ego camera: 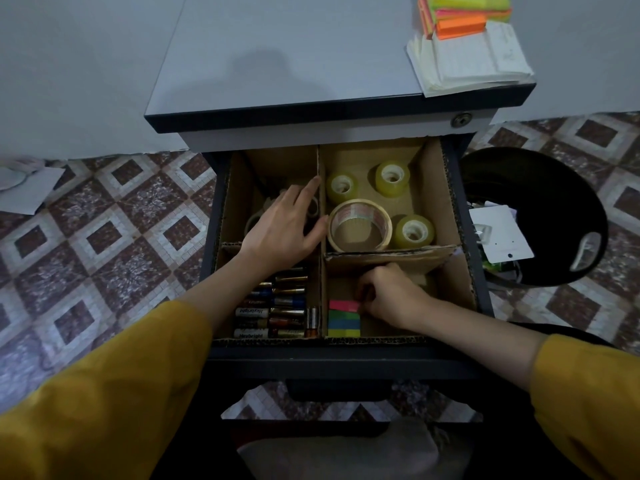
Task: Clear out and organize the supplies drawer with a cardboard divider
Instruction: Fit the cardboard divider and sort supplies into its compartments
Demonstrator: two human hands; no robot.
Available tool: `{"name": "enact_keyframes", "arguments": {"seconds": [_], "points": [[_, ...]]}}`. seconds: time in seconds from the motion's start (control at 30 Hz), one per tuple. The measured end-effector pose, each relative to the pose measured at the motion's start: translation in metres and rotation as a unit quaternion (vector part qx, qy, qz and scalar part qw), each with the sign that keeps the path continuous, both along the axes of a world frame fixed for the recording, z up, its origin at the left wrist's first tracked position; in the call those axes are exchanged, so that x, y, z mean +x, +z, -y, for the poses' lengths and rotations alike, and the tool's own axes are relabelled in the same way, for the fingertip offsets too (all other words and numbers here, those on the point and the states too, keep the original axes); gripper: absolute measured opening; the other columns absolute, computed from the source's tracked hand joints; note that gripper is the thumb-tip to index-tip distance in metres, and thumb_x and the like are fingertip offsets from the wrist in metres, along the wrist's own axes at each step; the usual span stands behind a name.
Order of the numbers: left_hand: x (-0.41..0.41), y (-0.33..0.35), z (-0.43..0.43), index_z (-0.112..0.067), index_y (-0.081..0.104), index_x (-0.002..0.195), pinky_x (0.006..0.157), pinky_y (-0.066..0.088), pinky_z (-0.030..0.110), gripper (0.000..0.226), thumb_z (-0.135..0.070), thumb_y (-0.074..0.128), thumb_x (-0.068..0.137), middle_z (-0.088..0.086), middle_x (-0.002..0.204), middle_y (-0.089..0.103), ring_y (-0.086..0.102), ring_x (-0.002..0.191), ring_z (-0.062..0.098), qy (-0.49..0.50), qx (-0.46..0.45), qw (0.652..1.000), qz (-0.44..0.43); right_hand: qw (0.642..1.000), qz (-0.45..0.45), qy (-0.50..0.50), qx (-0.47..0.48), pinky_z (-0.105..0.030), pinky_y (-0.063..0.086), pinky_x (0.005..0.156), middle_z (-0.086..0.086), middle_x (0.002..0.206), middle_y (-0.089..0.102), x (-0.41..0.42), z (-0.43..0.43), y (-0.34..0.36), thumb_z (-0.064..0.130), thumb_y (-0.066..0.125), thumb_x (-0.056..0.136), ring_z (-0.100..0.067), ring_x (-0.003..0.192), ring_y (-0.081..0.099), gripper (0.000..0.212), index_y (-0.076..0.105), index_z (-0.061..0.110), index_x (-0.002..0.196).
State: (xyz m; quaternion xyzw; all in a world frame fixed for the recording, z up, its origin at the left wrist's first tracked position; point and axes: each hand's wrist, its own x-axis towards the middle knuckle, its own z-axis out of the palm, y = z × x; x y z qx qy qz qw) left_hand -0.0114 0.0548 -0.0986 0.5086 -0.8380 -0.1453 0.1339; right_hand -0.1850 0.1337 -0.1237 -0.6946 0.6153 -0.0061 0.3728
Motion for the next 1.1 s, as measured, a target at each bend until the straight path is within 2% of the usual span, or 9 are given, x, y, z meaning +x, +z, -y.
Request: {"name": "enact_keyframes", "arguments": {"seconds": [0.1, 0.23, 0.3, 0.43, 0.6, 0.83, 0.97, 1.1], "points": [[0.0001, -0.0001, 0.0003, -0.010, 0.025, 0.146, 0.089, 0.039, 0.028, 0.063, -0.039, 0.045, 0.094, 0.013, 0.133, 0.045, 0.048, 0.117, 0.025, 0.001, -0.002, 1.000, 0.003, 1.000, 0.009, 0.008, -0.005, -0.030, 0.050, 0.071, -0.014, 0.100, 0.063, 0.0018, 0.0015, -0.0030, 0.004, 0.066, 0.082, -0.026, 0.090, 0.060, 0.015, 0.069, 0.003, 0.096], [-0.0003, 0.0008, -0.0002, -0.010, 0.025, 0.146, 0.088, 0.039, 0.029, 0.068, -0.044, 0.039, 0.089, 0.014, 0.132, 0.046, 0.049, 0.116, 0.026, -0.001, 0.001, 1.000, 0.008, 1.000, 0.023, 0.008, -0.012, -0.034, 0.052, 0.078, -0.015, 0.103, 0.062, 0.0023, 0.0037, -0.0069, -0.001, 0.062, 0.081, -0.027, 0.094, 0.060, 0.018, 0.070, 0.002, 0.097], [-0.0007, 0.0011, -0.0006, -0.010, 0.025, 0.146, 0.088, 0.040, 0.029, 0.069, -0.044, 0.038, 0.088, 0.014, 0.131, 0.046, 0.049, 0.115, 0.026, -0.001, 0.002, 1.000, 0.008, 0.999, 0.027, 0.013, -0.017, -0.033, 0.052, 0.078, -0.014, 0.102, 0.063, 0.0023, 0.0038, -0.0087, 0.001, 0.063, 0.082, -0.027, 0.095, 0.060, 0.017, 0.070, 0.004, 0.097], [-0.0001, 0.0019, -0.0006, -0.010, 0.024, 0.146, 0.085, 0.037, 0.026, 0.065, -0.040, 0.045, 0.093, 0.014, 0.130, 0.047, 0.049, 0.114, 0.025, 0.001, 0.003, 1.000, 0.002, 0.999, 0.008, 0.034, -0.021, -0.031, 0.051, 0.074, -0.010, 0.099, 0.060, 0.0044, 0.0036, -0.0091, 0.017, 0.072, 0.079, -0.024, 0.090, 0.059, 0.019, 0.067, 0.007, 0.094], [-0.0003, 0.0011, -0.0008, -0.010, 0.025, 0.146, 0.085, 0.036, 0.025, 0.070, -0.045, 0.037, 0.087, 0.014, 0.128, 0.048, 0.050, 0.113, 0.025, 0.000, 0.000, 1.000, 0.007, 0.997, -0.011, 0.072, -0.025, -0.029, 0.049, 0.069, -0.010, 0.097, 0.061, 0.0068, 0.0036, -0.0081, 0.012, 0.069, 0.080, -0.025, 0.089, 0.061, 0.017, 0.064, 0.006, 0.094], [-0.0013, 0.0013, -0.0019, -0.010, 0.025, 0.146, 0.088, 0.037, 0.027, 0.061, -0.033, 0.049, 0.095, 0.014, 0.130, 0.047, 0.048, 0.115, 0.026, 0.001, -0.008, 1.000, 0.001, 0.995, -0.031, 0.085, -0.032, -0.029, 0.051, 0.072, -0.010, 0.099, 0.063, 0.0073, 0.0032, -0.0068, 0.012, 0.065, 0.084, -0.025, 0.093, 0.061, 0.014, 0.064, 0.007, 0.097], [-0.0008, 0.0006, -0.0014, -0.009, 0.025, 0.146, 0.090, 0.037, 0.027, 0.061, -0.033, 0.049, 0.095, 0.014, 0.131, 0.047, 0.048, 0.116, 0.026, -0.002, -0.015, 1.000, 0.001, 0.995, -0.046, 0.083, -0.037, -0.035, 0.052, 0.082, -0.011, 0.106, 0.061, 0.0072, 0.0033, -0.0072, 0.013, 0.064, 0.085, -0.027, 0.100, 0.059, 0.018, 0.064, 0.009, 0.102], [-0.0012, -0.0001, -0.0014, -0.010, 0.024, 0.146, 0.089, 0.037, 0.027, 0.062, -0.033, 0.048, 0.095, 0.014, 0.131, 0.047, 0.048, 0.116, 0.025, 0.000, -0.019, 1.000, 0.000, 0.996, -0.036, 0.068, -0.036, -0.031, 0.052, 0.077, -0.012, 0.100, 0.063, 0.0062, 0.0024, -0.0087, 0.011, 0.066, 0.083, -0.026, 0.094, 0.061, 0.015, 0.066, 0.006, 0.098]]}}
